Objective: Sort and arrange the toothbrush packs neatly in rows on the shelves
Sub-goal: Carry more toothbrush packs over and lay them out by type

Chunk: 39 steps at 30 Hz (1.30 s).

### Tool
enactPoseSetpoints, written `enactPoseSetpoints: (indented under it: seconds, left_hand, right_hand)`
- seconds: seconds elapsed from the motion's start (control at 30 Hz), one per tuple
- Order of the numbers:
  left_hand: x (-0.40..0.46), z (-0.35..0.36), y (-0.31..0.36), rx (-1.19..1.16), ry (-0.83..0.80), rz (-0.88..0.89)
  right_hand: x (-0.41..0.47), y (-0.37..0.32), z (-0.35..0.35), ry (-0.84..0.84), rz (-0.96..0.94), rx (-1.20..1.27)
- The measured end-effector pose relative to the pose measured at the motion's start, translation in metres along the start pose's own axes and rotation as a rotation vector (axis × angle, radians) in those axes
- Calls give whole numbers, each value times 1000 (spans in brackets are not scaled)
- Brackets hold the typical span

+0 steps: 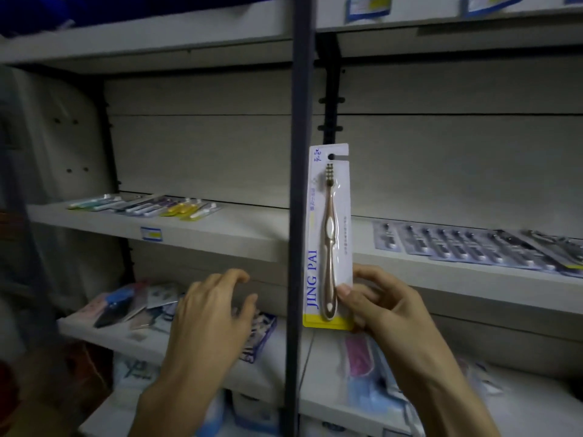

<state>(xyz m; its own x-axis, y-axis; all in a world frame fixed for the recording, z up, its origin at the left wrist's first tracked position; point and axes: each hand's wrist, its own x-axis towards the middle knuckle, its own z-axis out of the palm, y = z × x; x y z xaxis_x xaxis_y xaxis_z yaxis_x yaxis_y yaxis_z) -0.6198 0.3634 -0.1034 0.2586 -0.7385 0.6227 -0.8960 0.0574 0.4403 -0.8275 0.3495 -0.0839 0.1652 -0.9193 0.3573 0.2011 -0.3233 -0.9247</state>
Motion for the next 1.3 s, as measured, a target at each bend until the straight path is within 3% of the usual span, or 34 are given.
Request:
enactPoseSetpoints:
  seconds: [0.2, 0.4, 0.7, 0.97, 1.3]
  left_hand:
    - [12, -36, -80, 17, 3, -45]
    - [33, -44, -138, 5, 23, -47]
    - [97, -25, -202, 32, -15, -57]
    - [204, 13, -218, -21, -49, 2]
    - [280, 68, -240, -93, -52, 103]
  right_hand:
    - [14, 21, 98, -46, 52, 1]
    - [46, 40, 146, -32, 93, -46]
    - [130, 81, 182, 93, 89, -106]
    - [233, 95, 191, 234, 29, -351]
    - [315, 130, 193, 290, 171, -614]
